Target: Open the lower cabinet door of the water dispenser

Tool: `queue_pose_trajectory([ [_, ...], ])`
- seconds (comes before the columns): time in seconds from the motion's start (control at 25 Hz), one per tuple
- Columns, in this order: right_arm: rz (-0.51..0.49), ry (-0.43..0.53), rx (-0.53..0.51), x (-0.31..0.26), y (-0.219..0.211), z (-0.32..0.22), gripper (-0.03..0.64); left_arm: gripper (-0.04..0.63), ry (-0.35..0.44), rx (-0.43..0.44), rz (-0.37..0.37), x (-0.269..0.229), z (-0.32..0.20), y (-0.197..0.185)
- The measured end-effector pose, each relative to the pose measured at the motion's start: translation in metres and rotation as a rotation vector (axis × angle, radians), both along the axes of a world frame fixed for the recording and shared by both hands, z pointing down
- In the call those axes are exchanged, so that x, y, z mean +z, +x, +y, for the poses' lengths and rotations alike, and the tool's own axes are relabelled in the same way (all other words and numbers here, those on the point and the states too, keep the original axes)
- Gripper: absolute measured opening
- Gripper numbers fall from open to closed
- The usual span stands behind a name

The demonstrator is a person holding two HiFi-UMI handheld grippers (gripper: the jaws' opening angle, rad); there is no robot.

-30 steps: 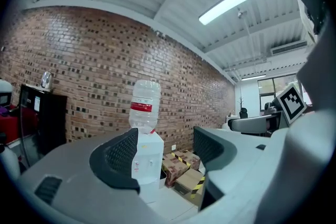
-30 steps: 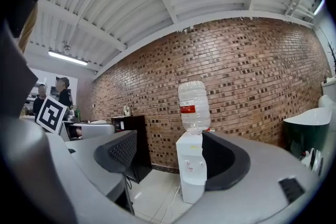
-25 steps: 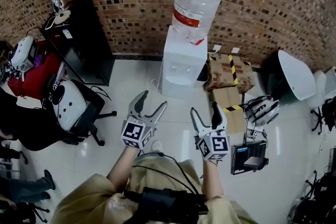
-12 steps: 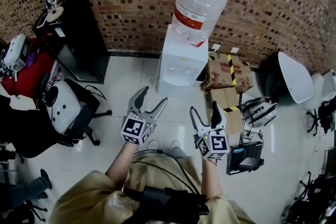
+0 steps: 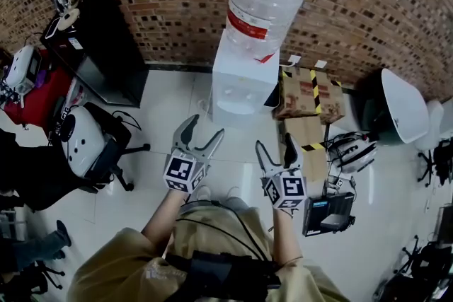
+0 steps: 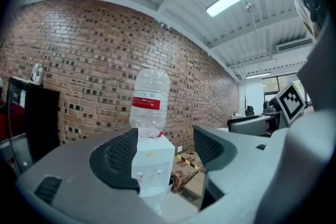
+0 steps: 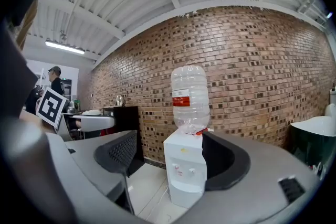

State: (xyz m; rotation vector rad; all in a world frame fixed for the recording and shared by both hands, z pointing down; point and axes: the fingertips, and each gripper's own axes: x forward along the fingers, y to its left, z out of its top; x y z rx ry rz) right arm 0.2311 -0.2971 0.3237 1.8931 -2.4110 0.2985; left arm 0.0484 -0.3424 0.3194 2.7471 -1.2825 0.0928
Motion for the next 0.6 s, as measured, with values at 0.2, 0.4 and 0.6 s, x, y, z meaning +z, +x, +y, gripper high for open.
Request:
queue_pose_trajectory([
  [0.2, -0.013, -0.059, -0.014, 0.041, 0.017, -0.011, 0.402, 0.324, -0.059, 0.019, -0.032, 0.037, -0.003, 0.020],
  [0.4, -0.001, -0.152, -0.042, 0.118, 0.031, -0.025, 0.402, 0.324, -0.117, 0.035, -0.071, 0.091, -0.008, 0.035],
  [0.6, 0.007, -0.220, -0.080, 0.215, 0.036, -0.051, 0.402, 0.324, -0.152, 0.030, -0.105, 0.172, -0.025, 0.037],
])
